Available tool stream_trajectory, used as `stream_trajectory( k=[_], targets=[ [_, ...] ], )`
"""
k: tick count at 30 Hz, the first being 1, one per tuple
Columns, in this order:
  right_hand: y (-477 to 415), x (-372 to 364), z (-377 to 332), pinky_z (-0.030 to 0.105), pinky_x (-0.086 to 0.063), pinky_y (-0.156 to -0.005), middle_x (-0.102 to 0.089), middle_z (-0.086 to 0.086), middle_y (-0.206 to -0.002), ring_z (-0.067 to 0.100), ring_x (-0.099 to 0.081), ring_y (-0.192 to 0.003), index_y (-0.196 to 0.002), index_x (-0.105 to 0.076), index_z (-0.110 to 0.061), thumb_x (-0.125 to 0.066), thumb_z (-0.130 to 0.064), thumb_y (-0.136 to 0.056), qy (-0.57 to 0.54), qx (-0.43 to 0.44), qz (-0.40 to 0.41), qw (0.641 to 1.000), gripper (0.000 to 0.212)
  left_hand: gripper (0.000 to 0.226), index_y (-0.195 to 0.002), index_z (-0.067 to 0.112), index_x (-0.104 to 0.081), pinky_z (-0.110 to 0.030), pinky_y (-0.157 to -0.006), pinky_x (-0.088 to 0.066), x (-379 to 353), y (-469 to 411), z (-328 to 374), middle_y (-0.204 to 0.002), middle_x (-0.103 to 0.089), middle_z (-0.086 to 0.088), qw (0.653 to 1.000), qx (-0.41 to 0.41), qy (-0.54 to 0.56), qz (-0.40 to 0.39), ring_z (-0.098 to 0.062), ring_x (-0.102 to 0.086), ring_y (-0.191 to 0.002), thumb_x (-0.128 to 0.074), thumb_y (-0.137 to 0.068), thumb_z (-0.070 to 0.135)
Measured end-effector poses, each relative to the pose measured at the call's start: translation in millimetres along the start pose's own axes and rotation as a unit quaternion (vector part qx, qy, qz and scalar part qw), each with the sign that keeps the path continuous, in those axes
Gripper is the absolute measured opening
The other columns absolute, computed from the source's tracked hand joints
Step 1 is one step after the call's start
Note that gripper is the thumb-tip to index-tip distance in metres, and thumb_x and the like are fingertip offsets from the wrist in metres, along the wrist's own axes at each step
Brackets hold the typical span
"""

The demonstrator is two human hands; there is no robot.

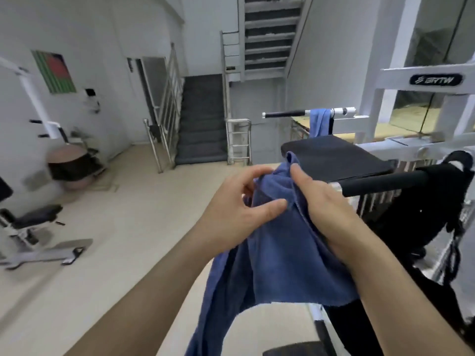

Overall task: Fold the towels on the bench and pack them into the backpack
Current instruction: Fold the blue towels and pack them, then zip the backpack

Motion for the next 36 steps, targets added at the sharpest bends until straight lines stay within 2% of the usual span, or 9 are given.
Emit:
stream_trajectory(
  k=[5,9,15,18,21,24,28,32,36],
  targets=[
    [8,-33,14,0.030,-0.054,-0.079,-0.075,0.009,-0.095,0.025,-0.070,-0.086,-0.093,-0.072,-0.006,-0.057,-0.065,-0.079,0.000,-0.021,-0.122,0.992,0.063,0.056,-0.083,-0.002,-0.068,-0.047,-0.071,-0.049,21,20,-31,-0.078,-0.066,-0.012,0.991,0.097,0.012,0.091,-0.015,-0.056,-0.074,-0.058,-0.082,0.053],
    [4,-45,21,0.041,-0.055,-0.085,-0.075,0.006,-0.098,0.029,-0.070,-0.094,-0.102,-0.066,-0.020,-0.075,-0.014,-0.079,0.044,0.016,-0.257,0.965,0.026,0.048,-0.082,0.000,-0.070,-0.040,-0.076,-0.051,58,37,-72,-0.084,-0.070,-0.015,0.927,0.233,0.212,0.202,-0.021,-0.063,-0.077,-0.066,-0.084,0.048],
    [-59,-44,62,0.032,-0.038,-0.059,-0.054,0.001,-0.058,0.018,-0.049,-0.058,-0.070,-0.064,-0.011,-0.057,-0.011,-0.069,0.271,0.052,-0.121,0.954,0.007,0.030,-0.078,0.020,-0.072,-0.029,-0.068,-0.056,121,42,-140,-0.084,-0.071,-0.004,0.866,0.268,0.329,0.264,-0.017,-0.069,-0.076,-0.056,-0.094,0.040],
    [-88,-62,91,0.029,-0.044,-0.066,-0.058,0.006,-0.072,0.014,-0.054,-0.065,-0.086,-0.067,0.001,-0.057,-0.001,-0.081,-0.025,-0.025,-0.116,0.993,0.011,0.026,-0.101,0.010,-0.068,-0.032,-0.074,-0.056,158,42,-192,-0.104,-0.070,-0.012,0.853,0.294,0.315,0.295,-0.021,-0.070,-0.086,-0.055,-0.096,0.032],
    [-126,-87,120,0.028,-0.049,-0.070,-0.070,0.006,-0.083,0.017,-0.064,-0.075,-0.098,-0.066,-0.007,-0.052,-0.006,-0.093,-0.229,-0.096,-0.074,0.966,0.015,0.030,-0.087,0.006,-0.068,-0.028,-0.071,-0.048,192,28,-237,-0.086,-0.067,-0.005,0.908,0.284,0.146,0.271,-0.015,-0.062,-0.075,-0.056,-0.095,0.032],
    [-178,-106,136,0.025,-0.044,-0.059,-0.062,0.005,-0.076,0.015,-0.057,-0.072,-0.088,-0.064,-0.004,-0.053,-0.021,-0.098,-0.103,-0.092,0.015,0.990,0.023,0.046,-0.069,0.002,-0.057,-0.026,-0.059,-0.034,203,6,-274,-0.067,-0.049,-0.007,0.951,0.280,-0.052,0.119,-0.013,-0.045,-0.064,-0.063,-0.085,0.045],
    [-237,-127,123,0.030,-0.037,-0.066,-0.053,0.007,-0.077,0.012,-0.046,-0.073,-0.092,-0.062,0.002,-0.049,-0.018,-0.097,0.114,0.021,0.090,0.989,0.025,0.024,-0.092,0.011,-0.073,-0.028,-0.068,-0.048,215,-17,-323,-0.085,-0.074,-0.006,0.956,0.291,0.026,-0.030,-0.013,-0.066,-0.074,-0.075,-0.078,0.031],
    [-272,-133,107,0.021,-0.042,-0.064,-0.061,0.000,-0.078,0.005,-0.052,-0.070,-0.089,-0.067,-0.010,-0.044,0.000,-0.094,0.097,0.034,0.099,0.990,0.025,0.016,-0.085,0.013,-0.068,-0.021,-0.056,-0.048,257,-55,-378,-0.075,-0.071,0.000,0.942,0.303,0.130,0.058,-0.011,-0.063,-0.064,-0.058,-0.095,0.021],
    [-310,-139,107,0.027,-0.041,-0.064,-0.060,0.003,-0.074,0.011,-0.053,-0.068,-0.083,-0.066,-0.012,-0.047,0.002,-0.090,0.023,0.002,0.114,0.993,0.025,0.027,-0.073,0.018,-0.057,-0.032,-0.069,-0.043,256,-115,-418,-0.069,-0.055,-0.003,0.942,0.304,0.105,0.100,-0.018,-0.050,-0.067,-0.049,-0.097,0.012]
  ],
)
Point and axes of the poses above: each hand's wrist, its own y-axis away from the middle knuckle, its own x-axis out of the back of the hand, z = x × y, the point moved 8 cm from there along -y, towards the middle knuckle
